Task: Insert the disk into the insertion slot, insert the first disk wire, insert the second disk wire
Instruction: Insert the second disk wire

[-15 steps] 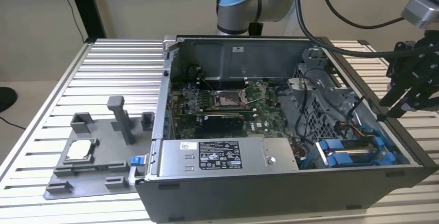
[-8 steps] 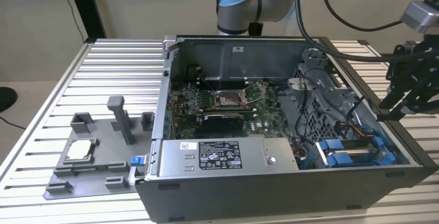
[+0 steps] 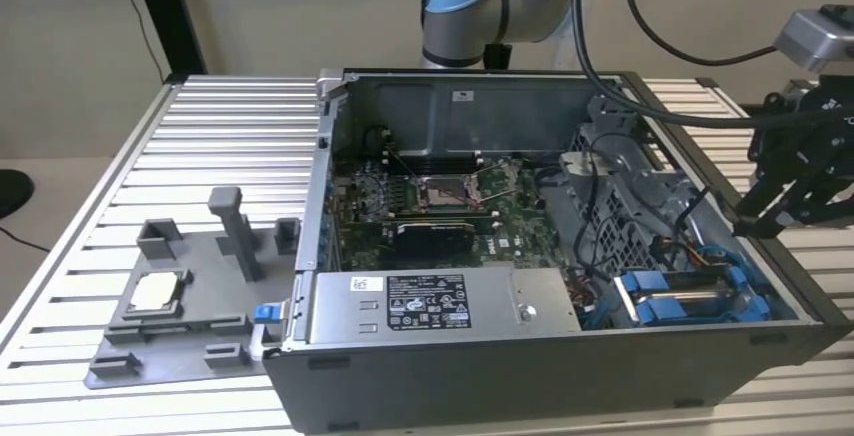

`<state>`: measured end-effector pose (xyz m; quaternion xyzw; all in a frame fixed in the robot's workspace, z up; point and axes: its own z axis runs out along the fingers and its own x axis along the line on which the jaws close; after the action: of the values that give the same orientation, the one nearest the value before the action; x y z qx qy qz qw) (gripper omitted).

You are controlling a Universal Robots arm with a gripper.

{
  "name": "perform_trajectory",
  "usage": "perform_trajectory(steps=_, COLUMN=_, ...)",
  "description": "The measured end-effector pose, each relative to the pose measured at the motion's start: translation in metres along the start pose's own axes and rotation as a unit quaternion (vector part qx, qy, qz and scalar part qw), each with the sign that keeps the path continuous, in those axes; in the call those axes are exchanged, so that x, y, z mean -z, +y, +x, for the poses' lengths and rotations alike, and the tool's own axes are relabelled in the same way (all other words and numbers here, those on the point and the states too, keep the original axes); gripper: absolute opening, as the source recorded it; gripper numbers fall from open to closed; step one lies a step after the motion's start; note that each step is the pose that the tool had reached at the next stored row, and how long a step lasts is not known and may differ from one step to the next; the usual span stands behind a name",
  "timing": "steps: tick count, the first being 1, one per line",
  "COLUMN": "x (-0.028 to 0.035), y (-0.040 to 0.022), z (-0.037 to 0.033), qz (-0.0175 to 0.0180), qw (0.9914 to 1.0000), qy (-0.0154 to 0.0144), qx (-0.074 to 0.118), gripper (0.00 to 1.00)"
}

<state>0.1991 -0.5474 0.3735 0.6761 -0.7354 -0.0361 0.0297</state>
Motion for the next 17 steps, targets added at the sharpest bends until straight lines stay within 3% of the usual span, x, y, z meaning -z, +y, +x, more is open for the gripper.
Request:
perform_trajectory(steps=15, x=-0.0004, y=0.0000, z=0.0000, qz=0.0000, qw=1.00000, qy=0.0000, qx=0.000, gripper=1.00)
perform_trajectory(steps=16, x=-0.0004, y=0.0000, z=0.0000, qz=0.0000, qw=1.00000, qy=-0.0001, qx=0.000, gripper=0.00)
perform_trajectory(steps=17, x=-0.0004, y=0.0000, z=0.0000, qz=0.0000, qw=1.00000, qy=0.0000, qx=0.000, gripper=0.00)
